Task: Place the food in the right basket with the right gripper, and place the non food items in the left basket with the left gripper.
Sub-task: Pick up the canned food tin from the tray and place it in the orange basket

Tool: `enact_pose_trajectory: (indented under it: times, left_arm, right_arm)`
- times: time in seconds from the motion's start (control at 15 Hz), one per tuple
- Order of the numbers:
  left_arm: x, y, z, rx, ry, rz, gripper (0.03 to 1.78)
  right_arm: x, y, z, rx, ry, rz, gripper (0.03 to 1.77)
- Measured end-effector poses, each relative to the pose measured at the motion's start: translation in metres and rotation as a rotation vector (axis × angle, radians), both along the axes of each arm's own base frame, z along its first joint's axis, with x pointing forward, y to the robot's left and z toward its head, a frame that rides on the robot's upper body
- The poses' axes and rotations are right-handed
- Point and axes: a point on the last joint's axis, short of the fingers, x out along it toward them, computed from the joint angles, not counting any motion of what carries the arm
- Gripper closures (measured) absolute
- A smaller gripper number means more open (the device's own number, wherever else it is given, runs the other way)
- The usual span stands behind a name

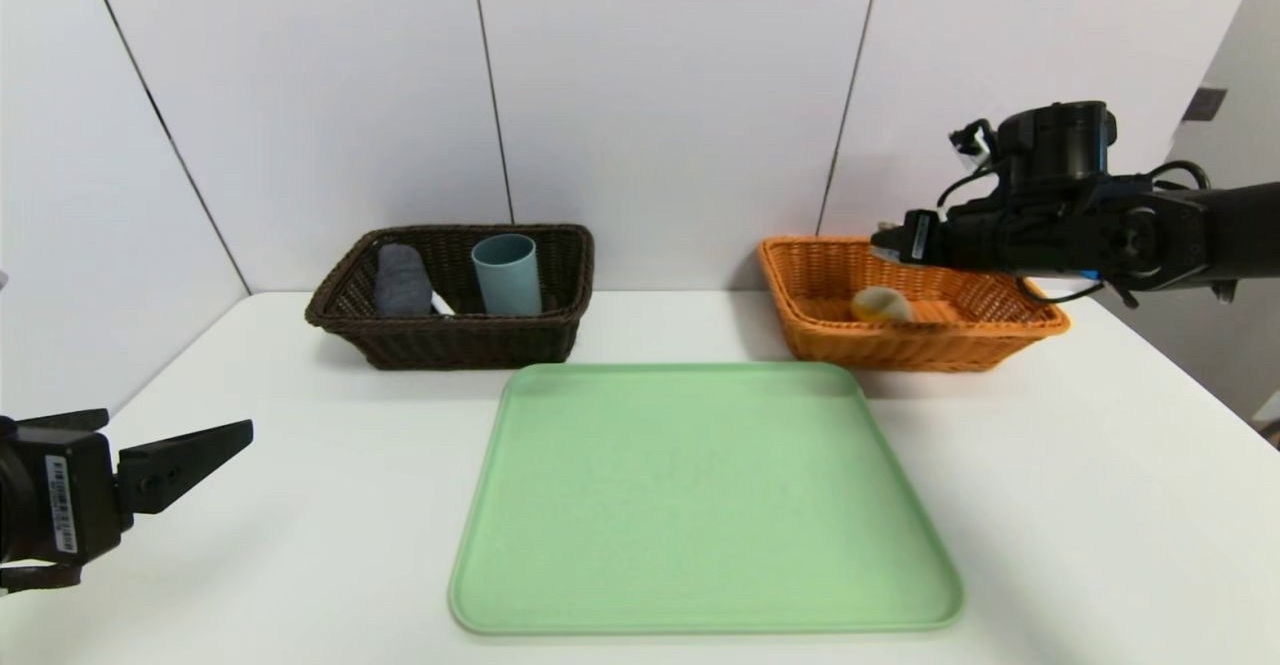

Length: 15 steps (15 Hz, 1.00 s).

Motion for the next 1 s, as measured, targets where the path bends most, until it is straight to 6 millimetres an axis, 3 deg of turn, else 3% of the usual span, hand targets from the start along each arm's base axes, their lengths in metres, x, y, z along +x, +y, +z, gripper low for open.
enact_pose_trajectory:
  times: [1.0]
  left_arm:
    - [-0.004,0.001,0.001,-0.009,-0.011,0.0,0.12]
  right_arm:
    - [0.021,-0.038,-0.026,-0.092,0.034,-0.048,0.83]
